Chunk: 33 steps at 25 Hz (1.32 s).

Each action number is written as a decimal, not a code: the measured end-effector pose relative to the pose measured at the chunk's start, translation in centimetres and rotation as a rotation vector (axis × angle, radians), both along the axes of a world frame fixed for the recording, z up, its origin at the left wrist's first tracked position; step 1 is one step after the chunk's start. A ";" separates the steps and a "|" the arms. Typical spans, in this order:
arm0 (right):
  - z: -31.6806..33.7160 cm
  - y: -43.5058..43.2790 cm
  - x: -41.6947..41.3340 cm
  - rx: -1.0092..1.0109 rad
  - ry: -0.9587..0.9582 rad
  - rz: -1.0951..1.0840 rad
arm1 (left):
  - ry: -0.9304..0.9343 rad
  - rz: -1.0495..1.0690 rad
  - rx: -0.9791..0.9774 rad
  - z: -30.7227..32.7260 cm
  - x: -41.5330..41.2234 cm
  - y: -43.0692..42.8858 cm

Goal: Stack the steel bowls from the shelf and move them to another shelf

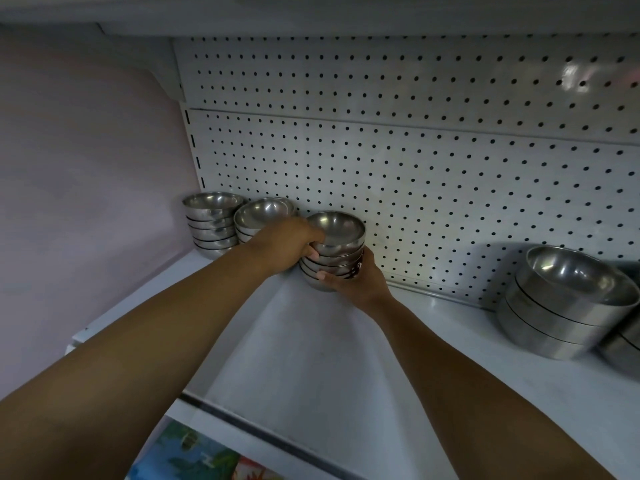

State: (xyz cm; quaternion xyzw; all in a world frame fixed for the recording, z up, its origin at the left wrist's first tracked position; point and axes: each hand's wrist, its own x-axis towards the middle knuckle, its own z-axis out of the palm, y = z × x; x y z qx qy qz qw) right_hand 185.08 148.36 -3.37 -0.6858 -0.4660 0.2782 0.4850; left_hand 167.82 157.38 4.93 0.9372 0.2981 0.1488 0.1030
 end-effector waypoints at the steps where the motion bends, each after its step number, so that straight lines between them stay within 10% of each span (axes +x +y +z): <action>1: 0.1 -0.1 0.0 -0.010 -0.020 0.003 | -0.002 -0.001 0.017 -0.1 0.0 0.0; 13: 1.5 -9.4 -1.4 -0.286 -0.418 0.105 | -0.037 0.030 0.292 -1.7 -8.2 -6.5; 33: -2.7 -29.6 -44.2 0.046 -0.495 0.852 | -0.348 1.176 0.003 -12.4 -51.7 -50.0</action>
